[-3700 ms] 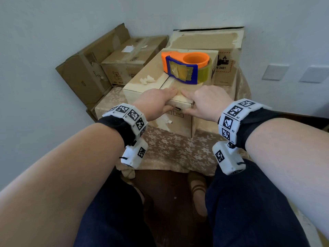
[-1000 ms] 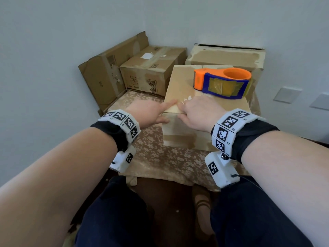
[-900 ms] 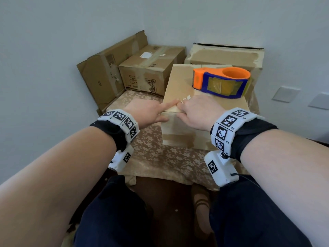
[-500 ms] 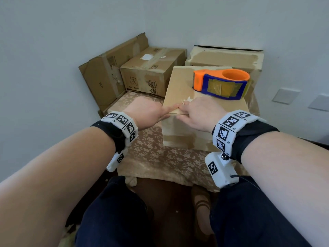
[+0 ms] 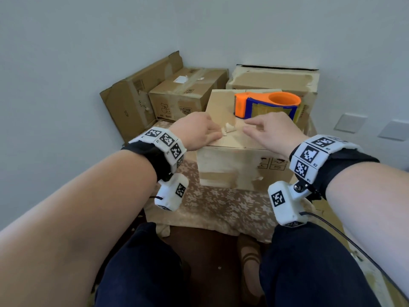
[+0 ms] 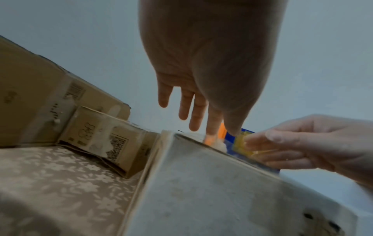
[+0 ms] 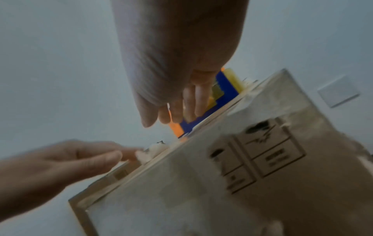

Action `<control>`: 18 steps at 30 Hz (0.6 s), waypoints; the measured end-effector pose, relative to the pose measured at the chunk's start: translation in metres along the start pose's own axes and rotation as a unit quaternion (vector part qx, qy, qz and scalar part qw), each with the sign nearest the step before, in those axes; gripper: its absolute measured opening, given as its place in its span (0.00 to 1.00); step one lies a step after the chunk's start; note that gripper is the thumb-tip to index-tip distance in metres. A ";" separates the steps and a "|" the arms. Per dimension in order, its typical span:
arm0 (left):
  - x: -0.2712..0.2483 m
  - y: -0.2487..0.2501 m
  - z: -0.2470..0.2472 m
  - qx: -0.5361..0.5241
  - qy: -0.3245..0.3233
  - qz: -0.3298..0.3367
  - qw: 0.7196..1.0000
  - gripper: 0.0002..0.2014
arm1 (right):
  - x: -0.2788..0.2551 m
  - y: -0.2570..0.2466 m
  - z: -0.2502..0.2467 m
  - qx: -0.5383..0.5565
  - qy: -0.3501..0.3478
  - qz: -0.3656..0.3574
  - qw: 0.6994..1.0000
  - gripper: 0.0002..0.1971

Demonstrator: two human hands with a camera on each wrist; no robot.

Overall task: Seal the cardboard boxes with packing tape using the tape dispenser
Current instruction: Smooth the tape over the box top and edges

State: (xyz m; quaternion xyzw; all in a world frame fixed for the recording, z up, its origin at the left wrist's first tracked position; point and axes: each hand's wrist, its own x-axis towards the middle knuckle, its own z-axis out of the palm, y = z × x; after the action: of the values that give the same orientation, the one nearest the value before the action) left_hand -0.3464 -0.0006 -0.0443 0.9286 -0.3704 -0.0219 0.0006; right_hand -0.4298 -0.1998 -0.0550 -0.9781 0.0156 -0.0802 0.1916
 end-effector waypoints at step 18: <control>0.025 0.035 0.032 -0.045 -0.064 0.058 0.995 0.33 | -0.001 0.031 0.022 -0.154 -0.133 -0.098 0.974 0.34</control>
State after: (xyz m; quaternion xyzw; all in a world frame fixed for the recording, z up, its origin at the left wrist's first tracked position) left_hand -0.3534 -0.0425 -0.0767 0.9013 -0.4217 -0.0974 0.0199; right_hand -0.4274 -0.2205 -0.0869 -0.9945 -0.0935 0.0354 0.0300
